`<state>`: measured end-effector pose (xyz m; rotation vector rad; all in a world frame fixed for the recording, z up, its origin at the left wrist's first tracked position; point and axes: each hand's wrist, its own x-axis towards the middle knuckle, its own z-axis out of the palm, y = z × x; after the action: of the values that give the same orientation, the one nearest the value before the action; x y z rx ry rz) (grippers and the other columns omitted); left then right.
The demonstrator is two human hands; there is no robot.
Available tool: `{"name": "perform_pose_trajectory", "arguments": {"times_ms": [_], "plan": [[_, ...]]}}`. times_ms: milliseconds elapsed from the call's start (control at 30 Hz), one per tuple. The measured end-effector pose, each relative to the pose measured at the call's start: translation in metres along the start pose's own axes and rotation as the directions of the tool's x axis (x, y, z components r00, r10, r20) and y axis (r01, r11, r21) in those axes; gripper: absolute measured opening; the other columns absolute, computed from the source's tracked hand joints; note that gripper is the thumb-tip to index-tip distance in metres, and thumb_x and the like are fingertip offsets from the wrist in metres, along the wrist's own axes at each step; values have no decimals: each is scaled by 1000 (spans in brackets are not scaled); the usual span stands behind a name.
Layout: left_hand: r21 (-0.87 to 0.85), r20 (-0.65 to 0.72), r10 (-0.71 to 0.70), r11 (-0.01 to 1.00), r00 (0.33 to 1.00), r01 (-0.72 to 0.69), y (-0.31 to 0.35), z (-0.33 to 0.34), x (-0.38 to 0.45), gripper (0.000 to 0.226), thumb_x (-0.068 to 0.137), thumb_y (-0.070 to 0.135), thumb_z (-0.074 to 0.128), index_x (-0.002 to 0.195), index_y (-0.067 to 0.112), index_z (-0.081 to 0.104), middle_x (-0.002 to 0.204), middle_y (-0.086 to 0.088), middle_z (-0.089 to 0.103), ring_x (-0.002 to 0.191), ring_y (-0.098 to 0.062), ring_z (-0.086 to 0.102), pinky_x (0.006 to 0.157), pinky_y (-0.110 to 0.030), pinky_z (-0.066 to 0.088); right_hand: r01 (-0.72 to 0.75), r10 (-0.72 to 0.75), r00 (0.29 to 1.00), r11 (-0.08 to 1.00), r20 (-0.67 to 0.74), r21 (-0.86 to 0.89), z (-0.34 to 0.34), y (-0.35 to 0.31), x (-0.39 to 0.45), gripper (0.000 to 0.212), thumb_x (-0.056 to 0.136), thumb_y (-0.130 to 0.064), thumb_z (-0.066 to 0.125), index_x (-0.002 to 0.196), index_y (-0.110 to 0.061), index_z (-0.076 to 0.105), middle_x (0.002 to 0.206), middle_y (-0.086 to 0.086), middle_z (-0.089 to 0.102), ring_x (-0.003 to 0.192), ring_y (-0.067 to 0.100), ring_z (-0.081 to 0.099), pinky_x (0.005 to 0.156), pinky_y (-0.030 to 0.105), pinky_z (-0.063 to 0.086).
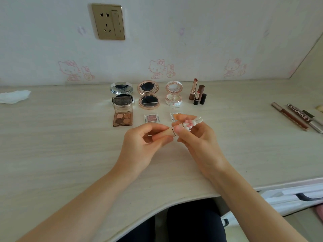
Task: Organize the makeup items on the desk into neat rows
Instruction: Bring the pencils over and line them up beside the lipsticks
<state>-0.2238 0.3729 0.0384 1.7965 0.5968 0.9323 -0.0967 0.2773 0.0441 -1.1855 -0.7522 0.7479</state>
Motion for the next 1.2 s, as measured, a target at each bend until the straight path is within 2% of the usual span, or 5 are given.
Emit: {"name": "perform_pose_trajectory", "arguments": {"times_ms": [167,333,867,1067,1200], "plan": [[71,28,42,996,999,-44,-2,1,-3,23,77,19,77,99,13,74,90,7,74,86,-5,68,80,-19,52,23,-32,997,992,-68,-125,0,1,-1,3,83,-12,70,84,-11,68,74,-4,66,69,5,60,69,25,49],[58,26,36,998,999,-38,0,1,-1,21,80,17,75,100,13,73,89,9,74,86,-1,67,78,-13,48,37,-37,999,999,-19,36,-1,2,1,37,74,-2,73,109,-9,63,92,5,67,88,16,63,85,32,52],[105,31,55,993,998,-58,-2,0,-2,23,80,25,73,101,15,73,92,8,73,90,-5,66,83,-19,50,-42,41,996,999,-73,-10,0,3,1,29,77,-18,76,102,-10,62,86,3,64,83,14,61,78,31,49],[102,14,48,994,999,-49,-1,-1,-1,22,80,23,74,100,15,73,88,11,73,87,-3,66,81,-19,50,-17,18,1000,997,-18,82,-2,3,1,35,78,3,70,108,-11,59,95,9,69,91,20,65,88,32,52],[99,16,36,994,999,-37,-1,0,-2,20,79,22,75,98,17,73,88,12,73,87,-2,66,80,-16,50,-14,13,996,1000,-92,-17,-1,2,1,25,77,-17,75,100,-13,64,92,1,69,85,13,64,77,27,52]]}}
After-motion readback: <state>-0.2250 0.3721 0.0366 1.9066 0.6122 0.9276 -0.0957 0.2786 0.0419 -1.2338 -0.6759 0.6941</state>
